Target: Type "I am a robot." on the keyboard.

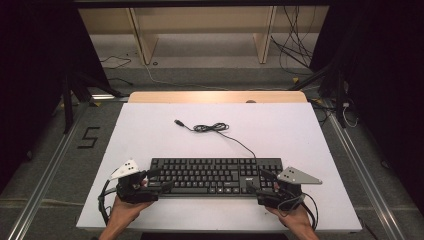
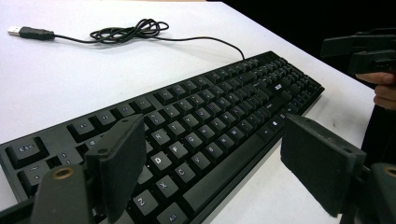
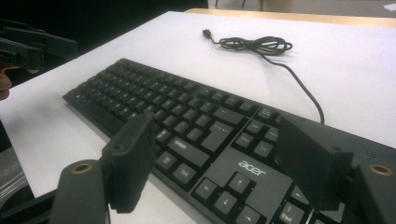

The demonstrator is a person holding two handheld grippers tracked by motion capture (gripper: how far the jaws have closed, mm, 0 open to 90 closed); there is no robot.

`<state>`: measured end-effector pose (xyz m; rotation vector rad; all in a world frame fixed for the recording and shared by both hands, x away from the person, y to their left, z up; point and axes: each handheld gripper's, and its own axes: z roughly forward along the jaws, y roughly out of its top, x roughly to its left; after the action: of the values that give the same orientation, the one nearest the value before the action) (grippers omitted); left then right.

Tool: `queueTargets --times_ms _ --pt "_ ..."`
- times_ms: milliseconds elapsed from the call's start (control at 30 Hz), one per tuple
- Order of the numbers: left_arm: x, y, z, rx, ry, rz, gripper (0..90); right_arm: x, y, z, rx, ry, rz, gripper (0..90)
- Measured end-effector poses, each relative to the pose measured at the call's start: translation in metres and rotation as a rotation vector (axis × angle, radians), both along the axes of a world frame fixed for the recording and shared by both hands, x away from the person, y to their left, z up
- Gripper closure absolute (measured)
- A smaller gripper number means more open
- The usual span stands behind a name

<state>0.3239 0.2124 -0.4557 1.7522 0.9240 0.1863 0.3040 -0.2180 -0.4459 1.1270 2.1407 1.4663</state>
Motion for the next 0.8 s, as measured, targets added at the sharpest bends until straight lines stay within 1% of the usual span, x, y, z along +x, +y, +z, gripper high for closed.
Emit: queueTargets --times_ms 433,633,800 --pt "0.000 0.000 0.000 -0.001 0.000 0.002 22.0 0.001 0.003 0.000 -0.002 0.001 0.008 29.9" --pt "0.000 0.000 0.000 0.006 0.000 0.000 22.0 0.003 0.009 -0.001 -0.003 0.004 0.019 29.9" --pt "0.000 0.000 0.000 0.002 0.001 0.003 21.9 0.005 0.015 0.000 -0.003 0.006 0.034 29.9"
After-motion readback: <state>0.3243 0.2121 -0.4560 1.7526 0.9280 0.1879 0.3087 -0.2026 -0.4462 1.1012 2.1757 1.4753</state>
